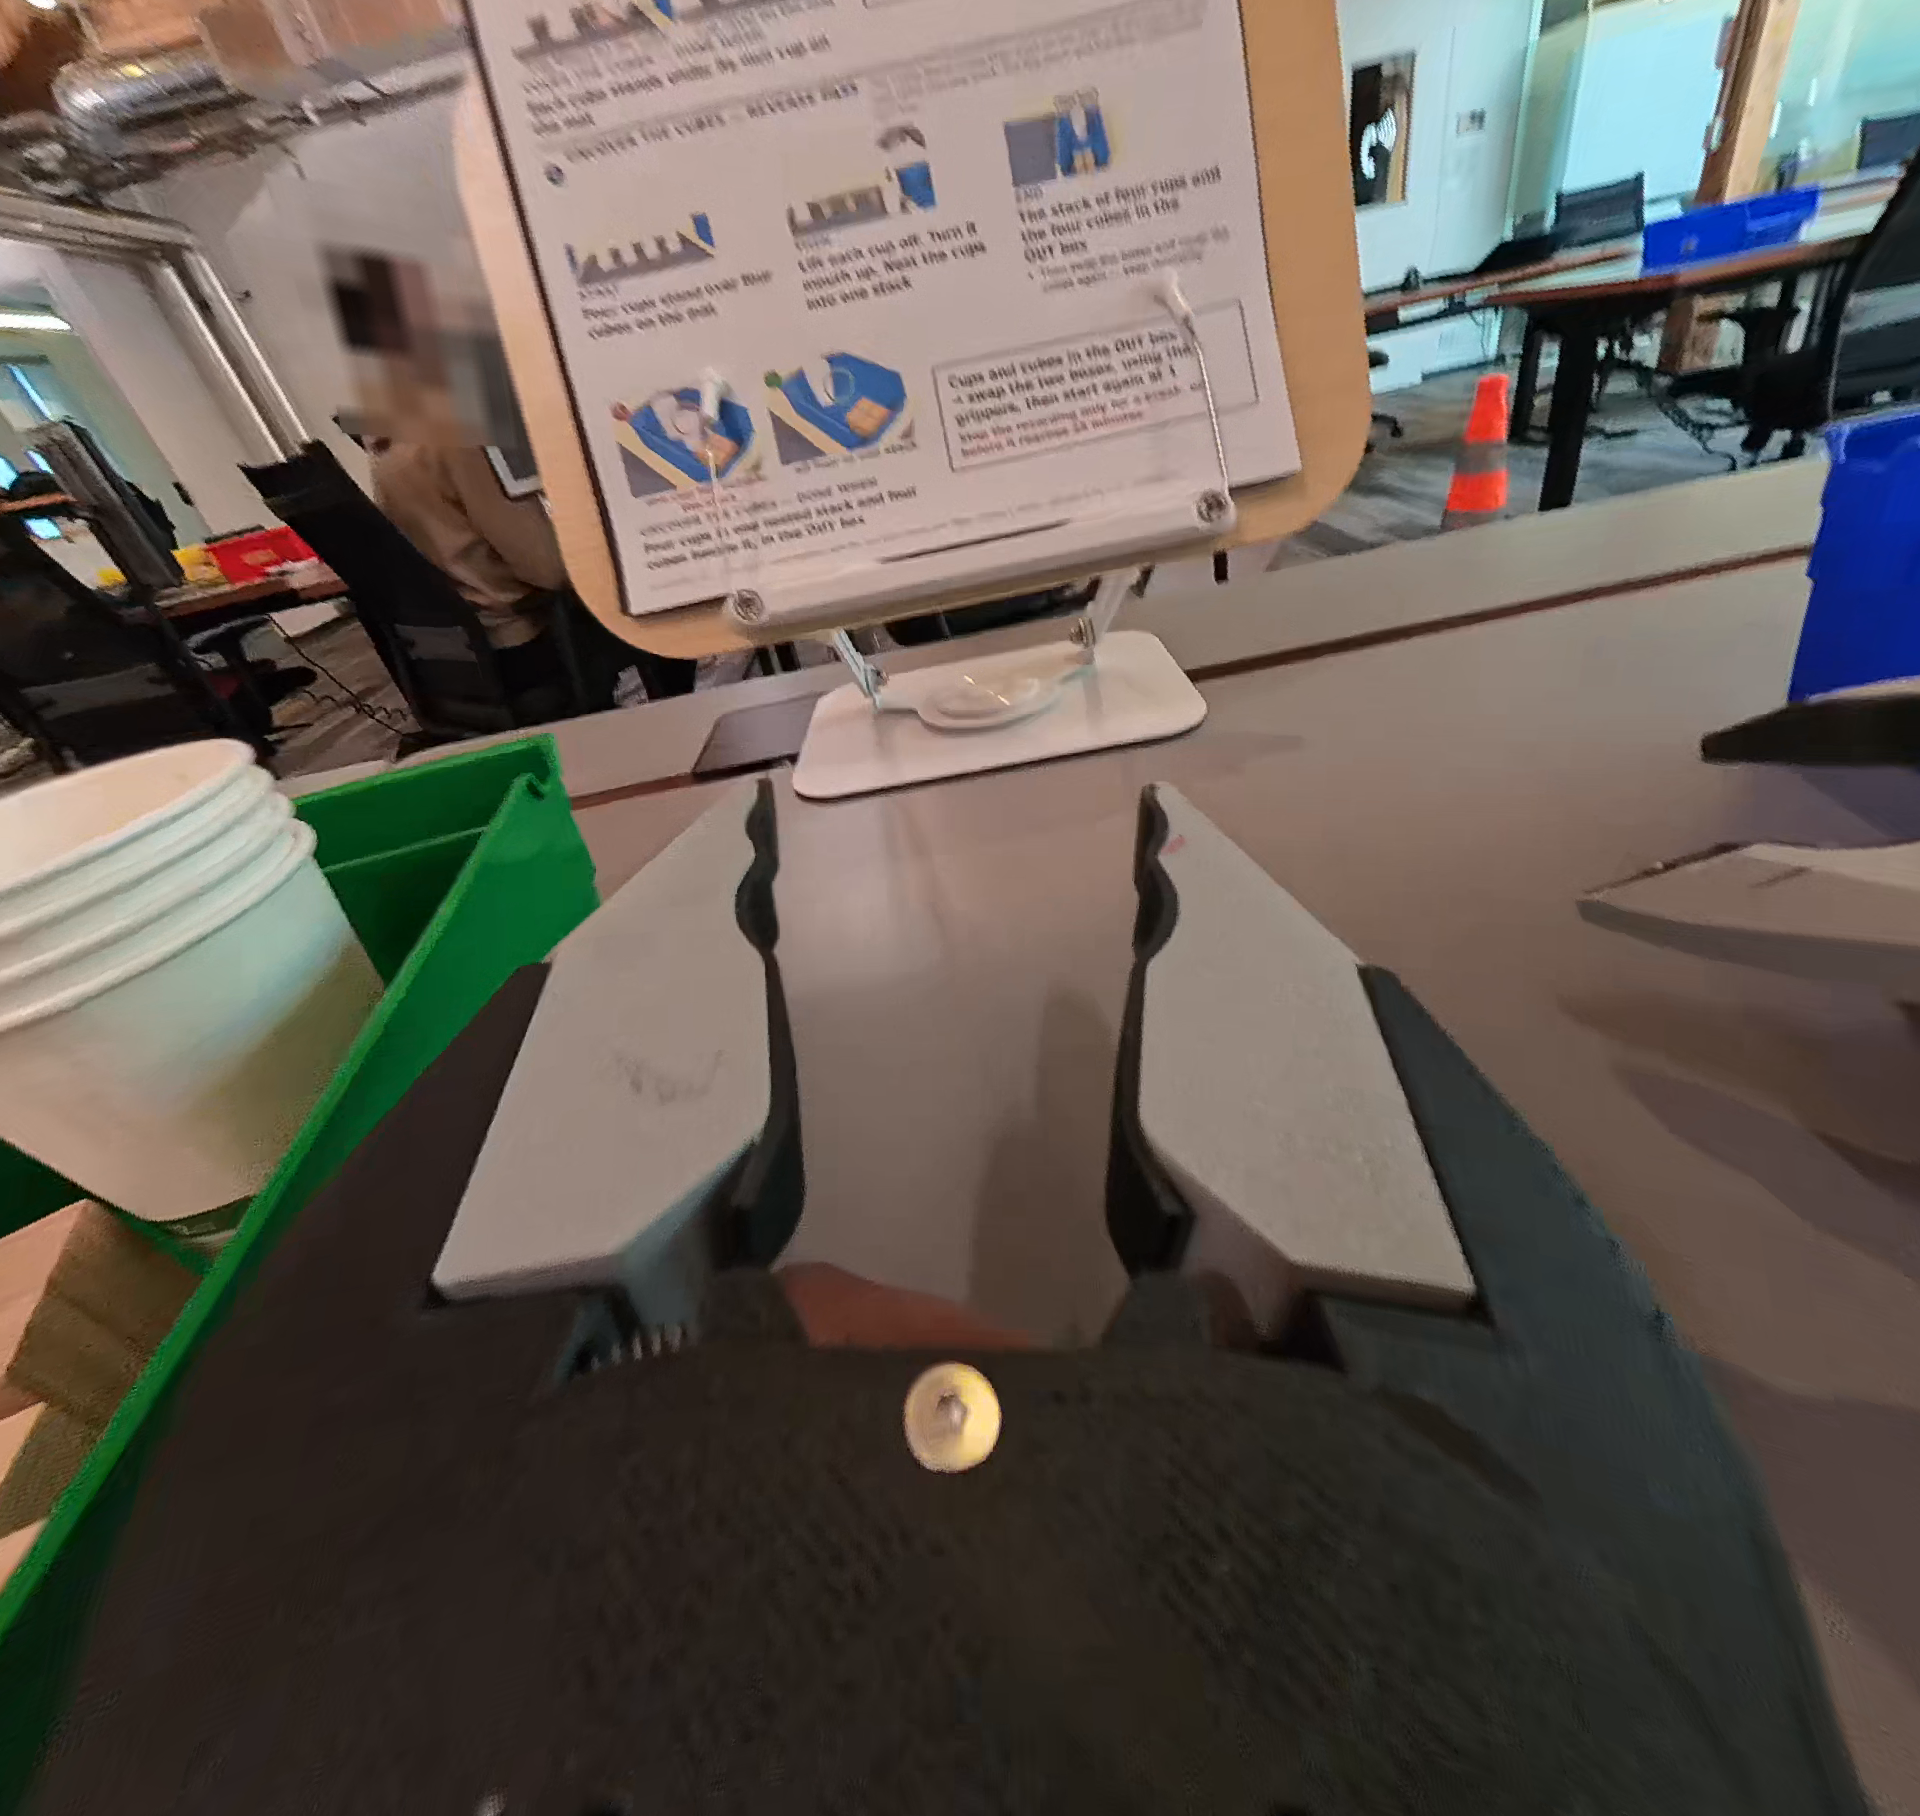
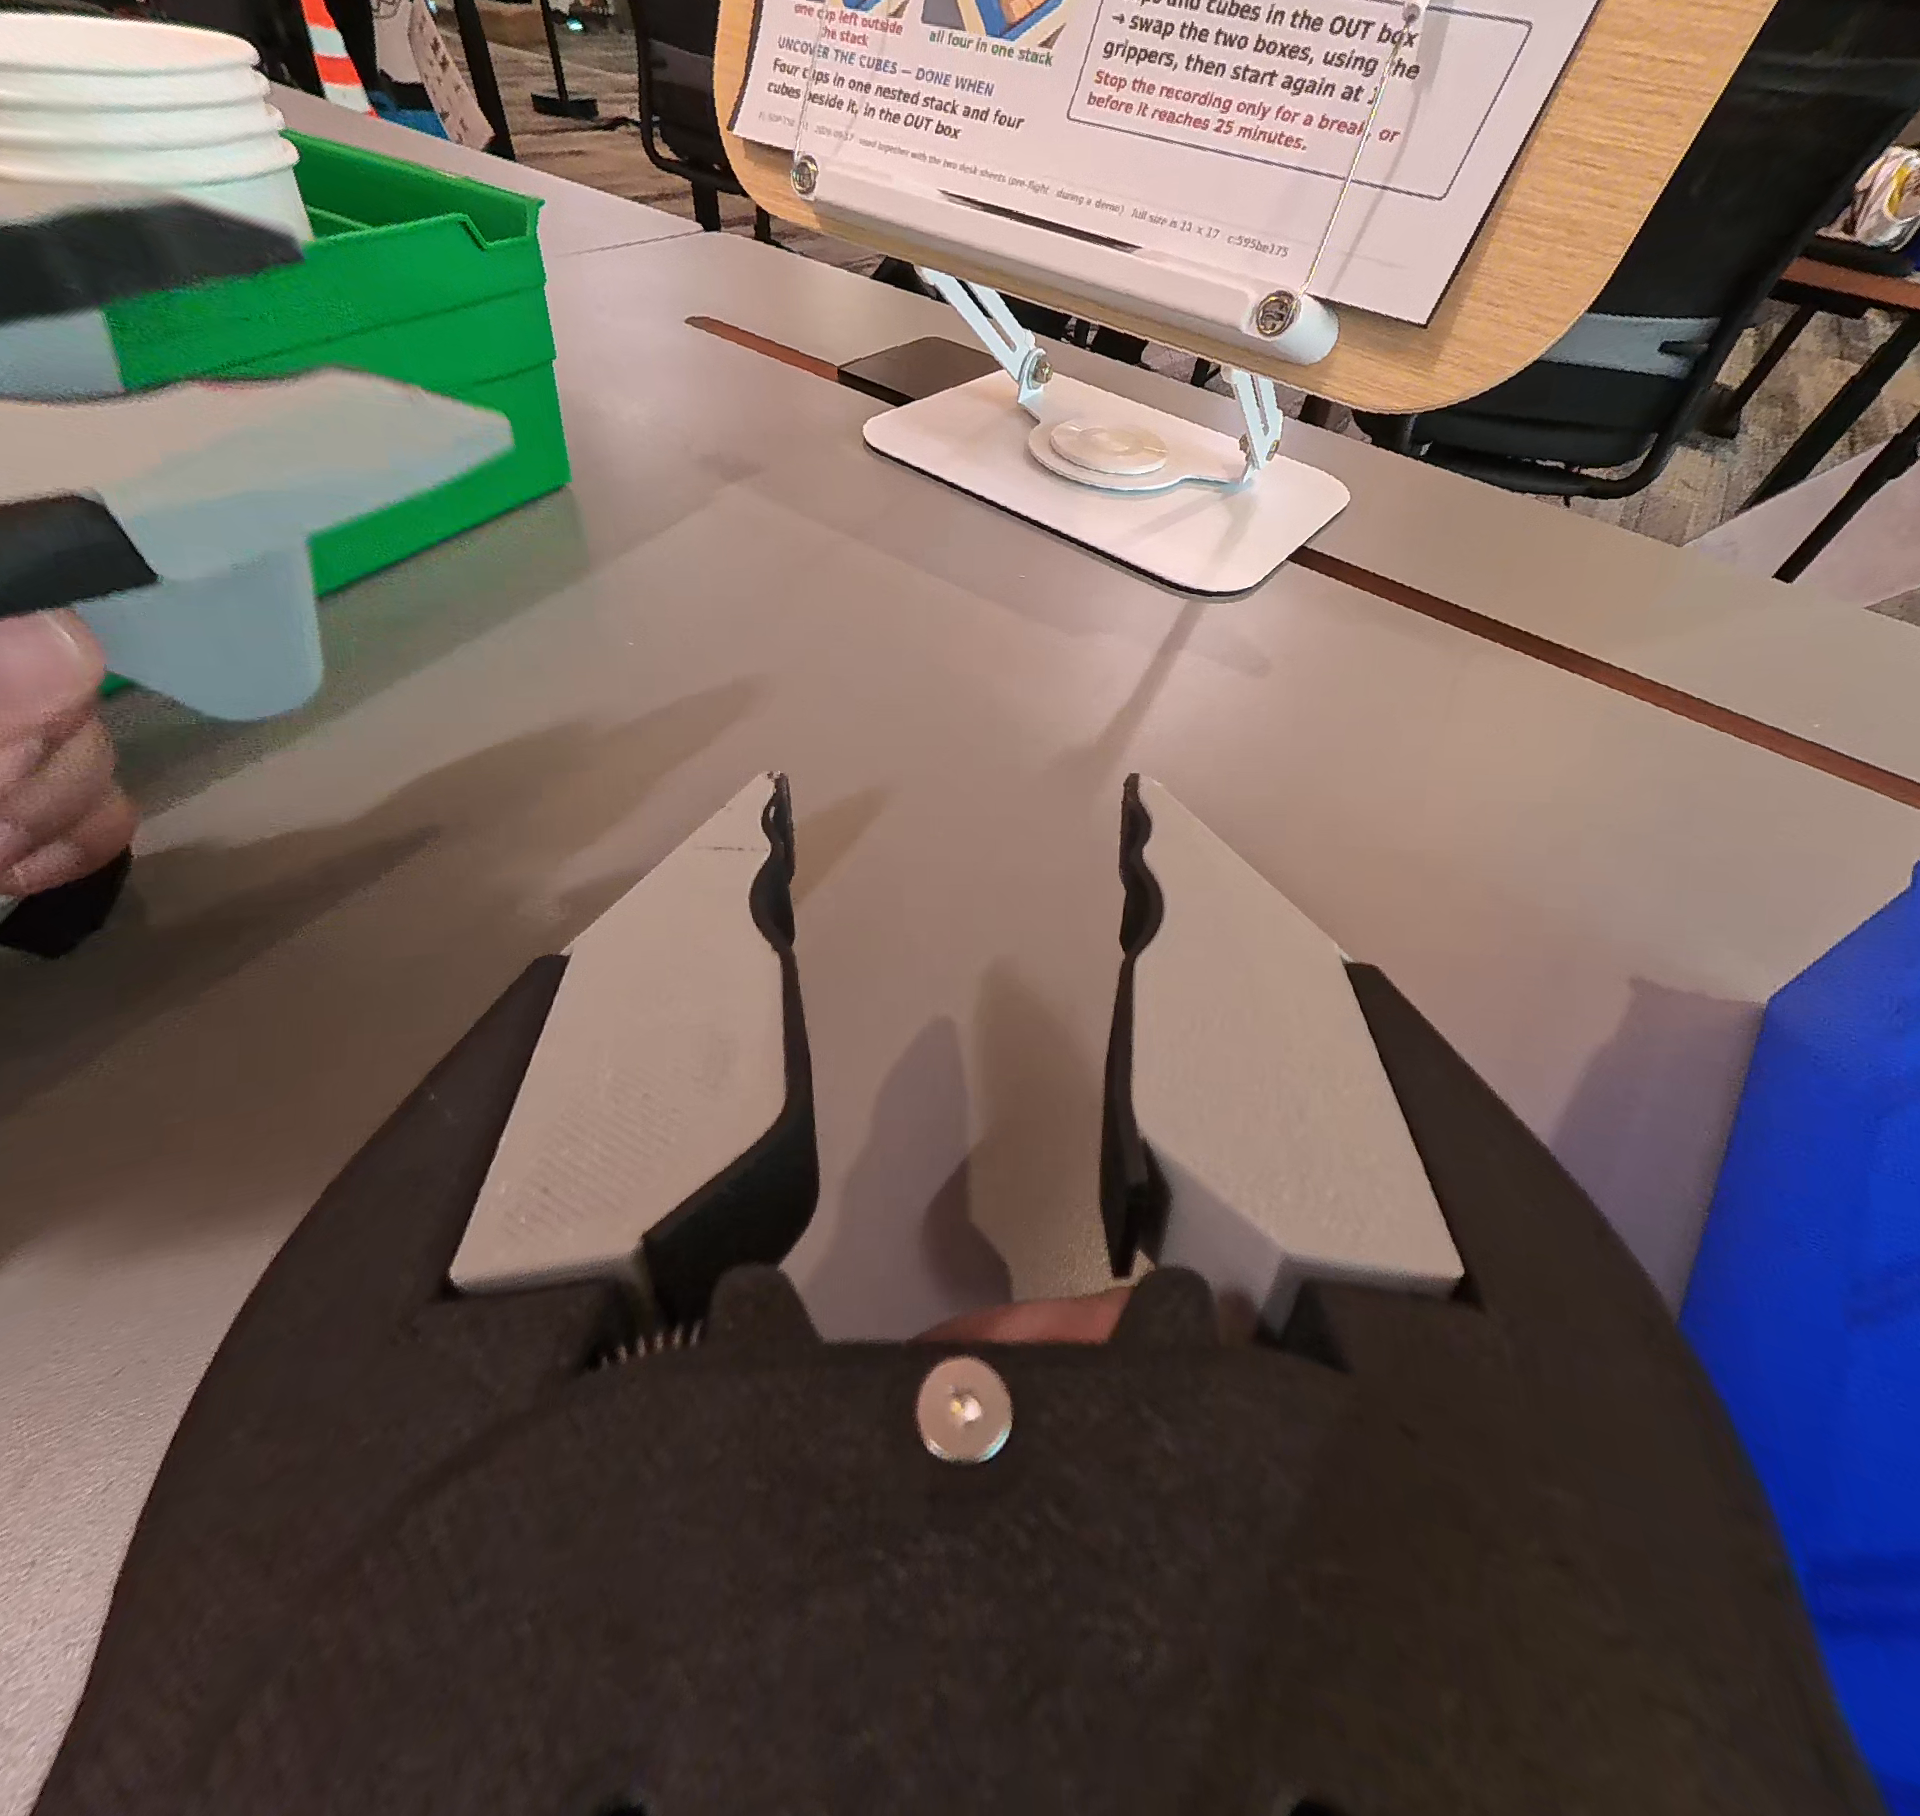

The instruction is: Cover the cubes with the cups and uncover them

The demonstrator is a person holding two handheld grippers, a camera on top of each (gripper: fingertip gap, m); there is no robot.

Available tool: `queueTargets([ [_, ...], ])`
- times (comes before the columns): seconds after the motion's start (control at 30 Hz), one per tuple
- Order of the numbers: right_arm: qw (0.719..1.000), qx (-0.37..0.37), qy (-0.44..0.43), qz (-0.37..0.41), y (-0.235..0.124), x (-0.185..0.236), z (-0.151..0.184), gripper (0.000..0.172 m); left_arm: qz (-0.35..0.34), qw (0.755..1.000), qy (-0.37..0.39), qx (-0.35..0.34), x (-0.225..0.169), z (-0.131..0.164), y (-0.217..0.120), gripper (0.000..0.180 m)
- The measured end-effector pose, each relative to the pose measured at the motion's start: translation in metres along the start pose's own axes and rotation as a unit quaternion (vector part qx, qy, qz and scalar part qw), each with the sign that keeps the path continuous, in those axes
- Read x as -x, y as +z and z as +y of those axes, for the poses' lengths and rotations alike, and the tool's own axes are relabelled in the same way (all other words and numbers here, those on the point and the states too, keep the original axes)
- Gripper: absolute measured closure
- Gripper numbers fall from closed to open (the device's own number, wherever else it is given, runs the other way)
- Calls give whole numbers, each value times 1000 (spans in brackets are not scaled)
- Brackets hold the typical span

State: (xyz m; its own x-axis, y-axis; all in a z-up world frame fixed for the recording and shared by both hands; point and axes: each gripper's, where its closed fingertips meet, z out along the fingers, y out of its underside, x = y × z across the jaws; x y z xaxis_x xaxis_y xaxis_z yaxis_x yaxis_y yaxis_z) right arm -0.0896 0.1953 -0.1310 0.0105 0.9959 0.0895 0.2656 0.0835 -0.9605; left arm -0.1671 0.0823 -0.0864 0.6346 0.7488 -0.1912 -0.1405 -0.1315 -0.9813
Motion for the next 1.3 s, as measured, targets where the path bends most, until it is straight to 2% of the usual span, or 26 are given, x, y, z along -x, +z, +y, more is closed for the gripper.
queueTargets([
  [0.2,1000,-3,-2,0,-3,1,-2,112,-22,996,-13,-88,11,-30,-14,113],
  [0.33,1000,1,-9,-3,-2,3,-1,112,-22,995,-2,-99,8,-34,-17,115],
  [0.5,1000,7,-21,-4,-1,6,2,114,-1,998,-7,-68,3,-24,-12,118],
  [0.63,999,10,-30,2,0,4,4,115,18,998,-13,-63,4,-27,-19,140],
  [0.7,1000,10,-28,2,0,3,4,115,39,997,-44,-55,4,-25,-28,137],
  [0.77,1000,10,-24,1,0,2,3,116,82,992,-86,34,-9,1,-43,124],
  [0.83,1000,10,-22,-2,0,2,3,116,132,984,-78,94,-30,22,-74,116],
  [0.9,1000,10,-23,-5,1,5,3,116,113,988,-56,86,-29,27,-99,113],
  [0.97,999,13,-28,-10,3,8,4,116,95,992,-57,63,-15,20,-117,121],
  [1.07,999,10,-42,-10,2,13,2,116,58,991,-61,103,21,32,-120,119],
  [1.1,999,7,-47,-7,1,13,0,116,45,989,-52,128,35,41,-118,123],
  [1.13,999,4,-53,-4,-1,13,-1,116,42,987,-34,149,44,48,-117,158],
  [1.17,998,0,-57,-1,-2,13,-3,116,28,987,-17,156,56,51,-116,180],
  [1.2,998,-3,-60,2,-3,12,-5,116,25,988,-10,153,61,49,-117,180],
  [1.3,998,-9,-61,9,-6,9,-7,116,-50,987,5,153,90,48,-118,177],
])
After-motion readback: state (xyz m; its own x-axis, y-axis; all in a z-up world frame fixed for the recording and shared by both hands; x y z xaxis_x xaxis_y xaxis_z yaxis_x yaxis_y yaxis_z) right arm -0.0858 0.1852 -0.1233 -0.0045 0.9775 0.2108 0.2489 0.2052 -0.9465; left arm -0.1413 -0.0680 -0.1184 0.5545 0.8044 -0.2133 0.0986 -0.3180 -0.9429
